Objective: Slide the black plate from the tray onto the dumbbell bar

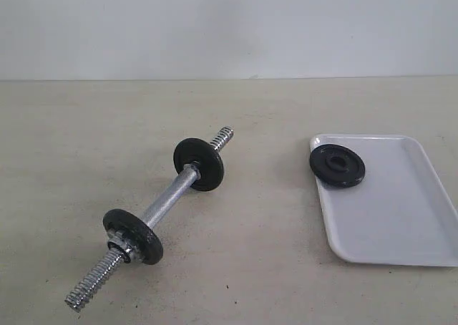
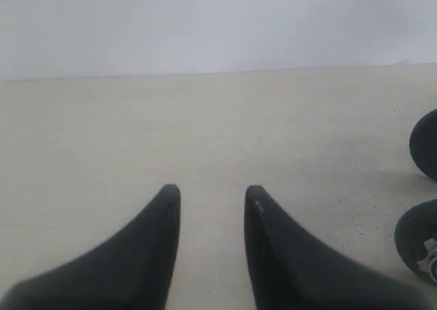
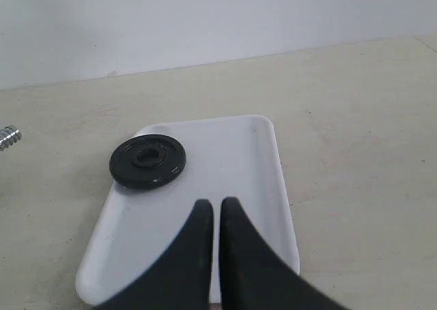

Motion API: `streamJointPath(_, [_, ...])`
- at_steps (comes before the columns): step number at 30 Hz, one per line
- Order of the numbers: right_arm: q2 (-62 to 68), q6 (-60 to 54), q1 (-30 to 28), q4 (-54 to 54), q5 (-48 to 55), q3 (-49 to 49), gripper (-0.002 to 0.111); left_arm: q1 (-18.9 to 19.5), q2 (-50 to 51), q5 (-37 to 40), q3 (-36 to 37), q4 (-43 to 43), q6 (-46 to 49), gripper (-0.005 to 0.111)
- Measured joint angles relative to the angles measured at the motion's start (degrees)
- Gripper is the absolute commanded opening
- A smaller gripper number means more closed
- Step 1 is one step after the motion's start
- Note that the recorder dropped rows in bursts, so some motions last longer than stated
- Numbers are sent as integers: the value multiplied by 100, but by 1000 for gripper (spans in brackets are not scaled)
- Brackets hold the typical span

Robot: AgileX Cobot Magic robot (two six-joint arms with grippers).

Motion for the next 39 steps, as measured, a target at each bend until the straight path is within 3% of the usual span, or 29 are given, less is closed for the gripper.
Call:
streamJointPath(4, [0,0,0,0,0,0,0,0,0,-86,0,0,10,30])
streamJointPath(6, [0,0,0,0,0,0,0,0,0,-609,0,-80,10,30])
streamJointPath(13, [0,0,0,0,0,0,0,0,0,-4081,0,-752,-488,30])
streamJointPath(17, [0,0,0,0,0,0,0,0,0,-5233,0,-844,-1944,30])
streamJointPath(19, [0,0,0,0,0,0,0,0,0,-5037,-63,-709,-2571,30])
streamJointPath(24, [0,0,0,0,0,0,0,0,42,-2709,-957,947,-4048,30])
streamJointPath(27, [0,0,0,0,0,0,0,0,351,-2044,-1467,1575,-4521,30])
streamJointPath(33, [0,0,0,0,124,0,0,0,568,-2132,-2141,1990,-4671,27])
streamJointPath(34, [0,0,0,0,123,0,0,0,582,-2163,-2211,2107,-4671,15])
streamJointPath(36, [0,0,0,-10,123,0,0,0,763,-2202,-2441,2493,-4671,4])
streamJointPath(39, [0,0,0,-10,123,0,0,0,1503,-2172,-2871,3027,-4637,4])
